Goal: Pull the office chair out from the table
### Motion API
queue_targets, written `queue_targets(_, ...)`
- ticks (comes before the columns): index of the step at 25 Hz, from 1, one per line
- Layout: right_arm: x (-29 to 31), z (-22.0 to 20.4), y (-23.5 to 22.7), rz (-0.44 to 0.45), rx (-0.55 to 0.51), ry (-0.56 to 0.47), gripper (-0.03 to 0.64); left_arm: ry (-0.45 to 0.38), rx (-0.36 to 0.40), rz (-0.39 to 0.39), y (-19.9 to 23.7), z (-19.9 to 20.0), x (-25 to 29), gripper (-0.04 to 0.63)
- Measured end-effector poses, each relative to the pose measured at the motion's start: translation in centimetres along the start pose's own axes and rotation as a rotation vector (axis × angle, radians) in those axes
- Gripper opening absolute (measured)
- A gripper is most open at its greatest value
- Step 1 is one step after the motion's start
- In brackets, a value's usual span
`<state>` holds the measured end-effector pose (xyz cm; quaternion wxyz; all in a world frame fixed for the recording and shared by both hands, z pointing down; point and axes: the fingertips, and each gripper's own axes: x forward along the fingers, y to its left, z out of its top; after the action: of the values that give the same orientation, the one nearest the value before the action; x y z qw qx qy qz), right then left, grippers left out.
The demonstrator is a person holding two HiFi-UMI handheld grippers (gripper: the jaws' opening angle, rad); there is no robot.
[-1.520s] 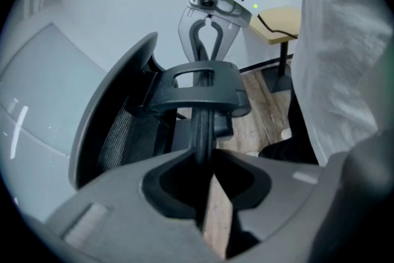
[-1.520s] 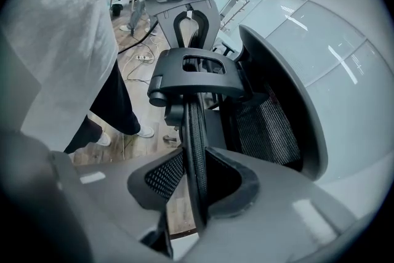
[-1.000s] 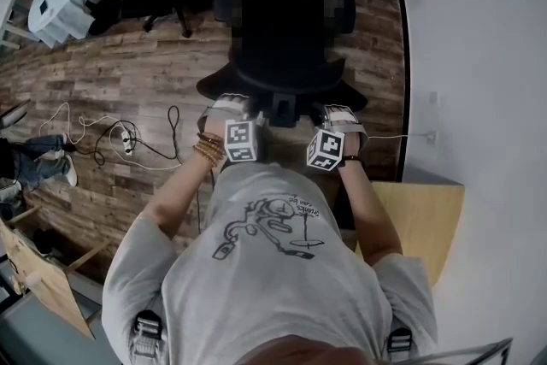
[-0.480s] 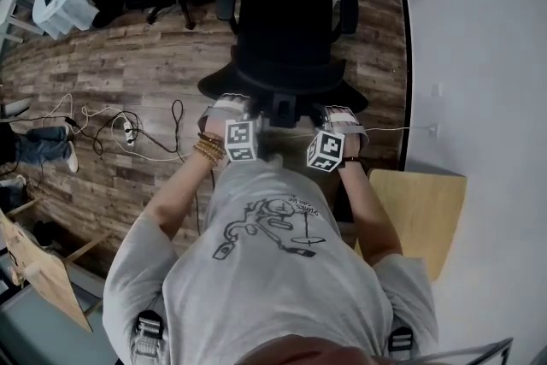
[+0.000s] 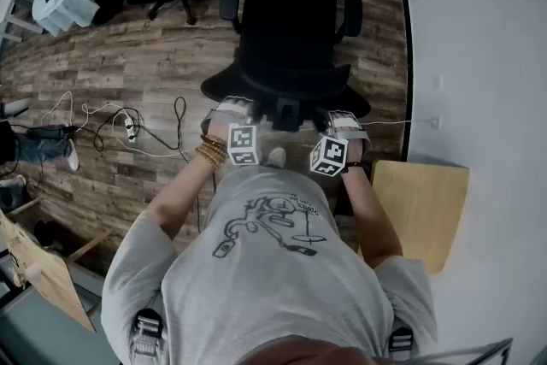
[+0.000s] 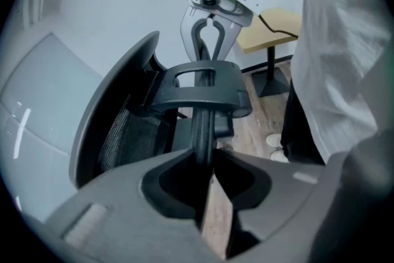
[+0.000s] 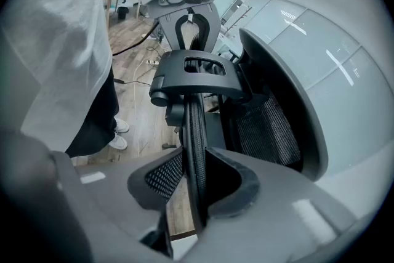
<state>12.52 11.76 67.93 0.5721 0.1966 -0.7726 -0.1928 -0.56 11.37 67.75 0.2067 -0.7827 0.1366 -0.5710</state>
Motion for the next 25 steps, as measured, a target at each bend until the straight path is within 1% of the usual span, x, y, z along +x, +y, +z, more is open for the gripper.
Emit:
queue_targets(8, -1.6, 1.0, 3.1, -0.001, 0.023, 0.023, 0.112, -0.029, 0.004, 0.007, -2.9, -0.1, -1.8, 0.097)
queue_targets(18, -3.7, 1.7, 6.7, 0.001, 0.029, 0.021, 0.111, -0.050, 0.036, -0.004, -6.3, 0.1, -3.8, 0.097)
queue_targets(25, -4.3, 1.8, 7.9, 0.009, 0.031, 0.018, 0.110, -0.054, 0.049, -0.033, -7.6, 0.4, -4.3, 0.095)
